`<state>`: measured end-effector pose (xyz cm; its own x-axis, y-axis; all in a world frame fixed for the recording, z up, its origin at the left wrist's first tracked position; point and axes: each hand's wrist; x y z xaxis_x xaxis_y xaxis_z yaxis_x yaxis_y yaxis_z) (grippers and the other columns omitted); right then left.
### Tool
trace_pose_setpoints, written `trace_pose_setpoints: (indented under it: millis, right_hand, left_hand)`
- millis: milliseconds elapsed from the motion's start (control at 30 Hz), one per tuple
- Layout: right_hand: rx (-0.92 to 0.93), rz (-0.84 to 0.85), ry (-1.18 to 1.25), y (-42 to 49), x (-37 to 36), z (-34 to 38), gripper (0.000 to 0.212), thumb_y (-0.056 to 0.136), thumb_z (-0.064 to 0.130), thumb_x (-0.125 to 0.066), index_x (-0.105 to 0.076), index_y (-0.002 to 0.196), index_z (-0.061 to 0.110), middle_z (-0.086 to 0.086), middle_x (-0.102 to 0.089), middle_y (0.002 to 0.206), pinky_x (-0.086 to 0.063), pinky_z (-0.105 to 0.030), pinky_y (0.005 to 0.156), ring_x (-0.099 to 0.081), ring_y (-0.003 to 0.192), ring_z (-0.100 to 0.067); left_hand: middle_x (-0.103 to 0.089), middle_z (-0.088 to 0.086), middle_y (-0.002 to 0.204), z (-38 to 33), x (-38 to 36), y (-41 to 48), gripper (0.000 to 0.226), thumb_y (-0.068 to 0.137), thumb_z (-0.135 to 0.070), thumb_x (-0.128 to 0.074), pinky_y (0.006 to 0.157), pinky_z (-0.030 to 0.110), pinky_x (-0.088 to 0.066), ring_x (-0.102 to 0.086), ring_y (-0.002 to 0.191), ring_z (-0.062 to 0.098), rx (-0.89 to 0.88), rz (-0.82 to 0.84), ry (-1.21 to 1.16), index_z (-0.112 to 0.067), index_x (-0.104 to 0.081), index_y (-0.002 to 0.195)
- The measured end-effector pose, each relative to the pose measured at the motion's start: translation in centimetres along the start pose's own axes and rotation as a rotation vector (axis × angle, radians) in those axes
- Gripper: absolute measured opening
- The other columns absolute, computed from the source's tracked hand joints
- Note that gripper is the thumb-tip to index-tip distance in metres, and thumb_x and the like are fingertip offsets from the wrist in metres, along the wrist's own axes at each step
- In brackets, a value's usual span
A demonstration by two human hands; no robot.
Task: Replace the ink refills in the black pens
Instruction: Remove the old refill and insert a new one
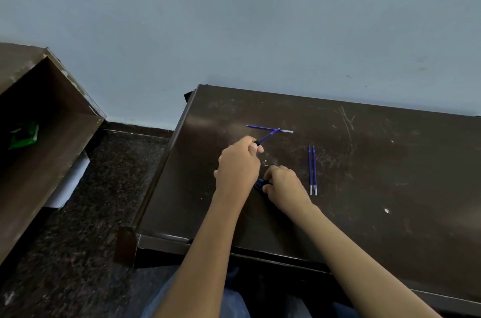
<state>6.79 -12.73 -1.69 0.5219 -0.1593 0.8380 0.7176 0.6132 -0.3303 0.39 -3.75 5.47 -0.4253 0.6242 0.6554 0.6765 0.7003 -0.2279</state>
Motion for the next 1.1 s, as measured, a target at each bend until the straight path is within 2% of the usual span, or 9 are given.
trace_pose_setpoints:
  millis: [167, 233, 333, 367, 433, 500, 600, 867, 1100]
  right_hand:
    - [-0.071, -0.006, 0.151, 0.5, -0.2, -0.2, 0.027, 0.089, 0.013, -0.058, -0.056, 0.117, 0.010, -0.010, -0.058, 0.116, -0.050, -0.041, 0.093, -0.056, 0.108, -0.025]
    - [-0.091, -0.072, 0.310, 0.8, 0.4, -0.1, 0.027, 0.091, 0.009, -0.053, -0.058, 0.118, 0.010, -0.007, -0.061, 0.113, -0.049, -0.036, 0.092, -0.058, 0.106, -0.022]
    - [-0.131, -0.174, 0.857, 0.8, 2.8, 0.4, 0.024, 0.092, 0.003, -0.048, -0.065, 0.107, 0.010, 0.000, -0.061, 0.086, -0.045, -0.028, 0.074, -0.055, 0.079, -0.013]
    - [-0.154, -0.182, 1.107, 0.6, 3.9, 0.7, 0.022, 0.092, 0.001, -0.047, -0.065, 0.101, 0.010, 0.000, -0.060, 0.081, -0.046, -0.029, 0.073, -0.054, 0.074, -0.013]
    - [-0.185, -0.152, 1.525, 0.1, 5.9, 0.9, 0.016, 0.094, 0.000, -0.049, -0.061, 0.094, 0.011, -0.003, -0.063, 0.080, -0.052, -0.033, 0.082, -0.060, 0.075, -0.014]
    - [-0.183, -0.132, 1.753, -0.2, 7.2, 0.8, 0.010, 0.094, 0.002, -0.052, -0.058, 0.092, 0.010, -0.003, -0.067, 0.075, -0.055, -0.038, 0.084, -0.066, 0.077, -0.017]
    - [-0.167, -0.147, 1.825, -0.6, 7.9, 1.0, 0.008, 0.095, 0.003, -0.051, -0.055, 0.092, 0.009, -0.005, -0.066, 0.076, -0.056, -0.042, 0.083, -0.068, 0.078, -0.020]
    - [-0.164, -0.198, 1.839, -0.9, 8.4, 1.0, 0.006, 0.096, 0.006, -0.049, -0.055, 0.094, 0.007, -0.013, -0.064, 0.089, -0.058, -0.043, 0.082, -0.071, 0.081, -0.022]
    - [-0.162, -0.235, 1.779, -1.2, 8.9, 1.2, 0.008, 0.097, 0.008, -0.049, -0.055, 0.091, 0.008, -0.012, -0.063, 0.086, -0.058, -0.043, 0.081, -0.070, 0.081, -0.022]
  left_hand:
    - [-0.063, -0.003, 0.099, 0.1, -0.1, 0.1, 0.028, 0.099, -0.021, -0.035, 0.095, 0.049, -0.045, -0.059, 0.100, 0.018, 0.005, 0.013, 0.001, -0.024, -0.062, 0.092]
    - [-0.062, -0.004, 0.097, 0.2, -0.1, 0.1, 0.028, 0.099, -0.021, -0.036, 0.094, 0.048, -0.046, -0.059, 0.099, 0.019, 0.009, 0.019, 0.003, -0.023, -0.063, 0.097]
    - [-0.062, -0.004, 0.097, 0.1, 0.0, 0.1, 0.027, 0.099, -0.022, -0.036, 0.094, 0.047, -0.046, -0.059, 0.097, 0.018, 0.006, 0.016, -0.014, -0.024, -0.063, 0.095]
    - [-0.063, -0.003, 0.098, 0.0, 0.0, 0.0, 0.026, 0.098, -0.021, -0.038, 0.094, 0.047, -0.046, -0.059, 0.097, 0.018, 0.004, 0.021, -0.007, -0.023, -0.063, 0.096]
    - [-0.065, -0.001, 0.100, 0.0, -0.1, 0.1, 0.023, 0.097, -0.019, -0.041, 0.095, 0.048, -0.046, -0.060, 0.097, 0.019, -0.010, 0.030, 0.002, -0.023, -0.064, 0.097]
    - [-0.067, -0.002, 0.101, 0.1, -0.3, 0.1, 0.021, 0.096, -0.021, -0.043, 0.096, 0.049, -0.045, -0.061, 0.097, 0.019, -0.027, 0.032, -0.022, -0.029, -0.062, 0.089]
    - [-0.068, -0.007, 0.100, 0.0, -0.4, 0.1, 0.022, 0.095, -0.026, -0.043, 0.095, 0.048, -0.046, -0.062, 0.096, 0.017, -0.035, 0.022, -0.038, -0.035, -0.060, 0.083]
    - [-0.066, -0.006, 0.094, -0.3, -0.5, -0.1, 0.023, 0.096, -0.025, -0.044, 0.094, 0.049, -0.046, -0.061, 0.095, 0.016, -0.057, 0.028, -0.063, -0.027, -0.067, 0.094]
    - [-0.063, -0.005, 0.089, -0.6, -0.4, -0.3, 0.023, 0.097, -0.026, -0.044, 0.095, 0.049, -0.045, -0.060, 0.093, 0.015, -0.053, 0.042, -0.055, -0.027, -0.067, 0.095]
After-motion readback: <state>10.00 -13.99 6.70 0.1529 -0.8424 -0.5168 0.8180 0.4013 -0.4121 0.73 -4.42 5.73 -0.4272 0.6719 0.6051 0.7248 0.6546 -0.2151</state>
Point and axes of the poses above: each hand's wrist, its own y-axis towards the middle knuckle, its own x-axis out of the back of the hand, z = x × y
